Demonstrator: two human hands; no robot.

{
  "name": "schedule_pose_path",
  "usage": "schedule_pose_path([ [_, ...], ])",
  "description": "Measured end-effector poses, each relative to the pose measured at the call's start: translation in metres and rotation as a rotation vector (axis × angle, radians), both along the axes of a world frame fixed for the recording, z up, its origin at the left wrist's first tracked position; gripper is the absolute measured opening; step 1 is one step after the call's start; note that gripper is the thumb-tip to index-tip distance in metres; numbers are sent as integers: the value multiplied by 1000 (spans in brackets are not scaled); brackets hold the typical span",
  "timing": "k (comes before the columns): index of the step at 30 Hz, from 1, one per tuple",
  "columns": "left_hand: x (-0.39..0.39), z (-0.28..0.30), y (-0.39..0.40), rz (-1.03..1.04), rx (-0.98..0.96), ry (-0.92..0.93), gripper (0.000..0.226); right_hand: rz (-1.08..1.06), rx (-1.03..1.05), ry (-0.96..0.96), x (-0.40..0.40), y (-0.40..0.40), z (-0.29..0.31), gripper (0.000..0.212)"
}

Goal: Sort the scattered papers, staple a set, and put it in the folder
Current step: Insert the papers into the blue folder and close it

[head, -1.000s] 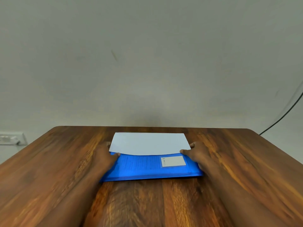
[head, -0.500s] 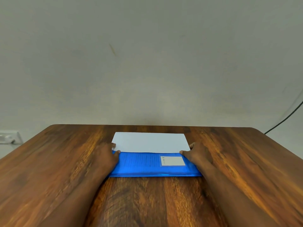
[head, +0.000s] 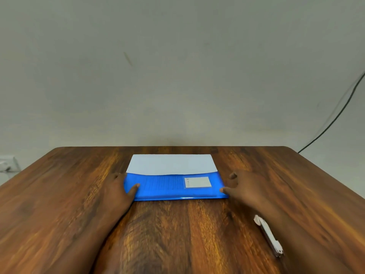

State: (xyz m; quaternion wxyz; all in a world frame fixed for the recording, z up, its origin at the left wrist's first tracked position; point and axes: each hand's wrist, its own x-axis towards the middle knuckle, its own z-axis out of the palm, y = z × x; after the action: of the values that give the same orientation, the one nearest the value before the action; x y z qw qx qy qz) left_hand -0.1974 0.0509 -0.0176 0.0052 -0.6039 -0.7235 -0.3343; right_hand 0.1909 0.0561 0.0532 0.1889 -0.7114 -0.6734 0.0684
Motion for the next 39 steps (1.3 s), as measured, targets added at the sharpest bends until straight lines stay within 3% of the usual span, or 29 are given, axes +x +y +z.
schedule_pose_path([
  [2, 9, 2, -16, 9, 38, 101, 64, -56, -40, -94, 15, -28, 4, 58],
  [6, 52, 12, -46, -26, 44, 271, 74, -125, -107, -106, 33, -78, 4, 63],
  [11, 119, 12, -78, -206, -65, 254, 79, -153, -112, -65, 41, -114, 1, 61],
  [15, 153, 15, -100, -327, -135, 254, 78, -168, -110, -64, 47, -127, 2, 46],
  [18, 162, 12, -107, -350, -183, 255, 76, -182, -75, -37, 55, -130, 1, 33],
  [25, 163, 6, -112, -347, -181, 257, 78, -269, 19, 58, 87, -120, -8, 30],
  [28, 164, 6, -114, -338, -184, 262, 74, -278, 12, 56, 91, -117, -14, 34],
  [31, 165, 8, -115, -336, -188, 254, 73, -282, 66, -11, 83, -114, -23, 59],
  [33, 165, 11, -117, -328, -184, 250, 75, -197, 119, -32, 67, -113, -27, 63],
  [39, 149, 14, -121, -256, -177, 256, 87, 208, 76, -58, -1, -116, -29, 48],
])
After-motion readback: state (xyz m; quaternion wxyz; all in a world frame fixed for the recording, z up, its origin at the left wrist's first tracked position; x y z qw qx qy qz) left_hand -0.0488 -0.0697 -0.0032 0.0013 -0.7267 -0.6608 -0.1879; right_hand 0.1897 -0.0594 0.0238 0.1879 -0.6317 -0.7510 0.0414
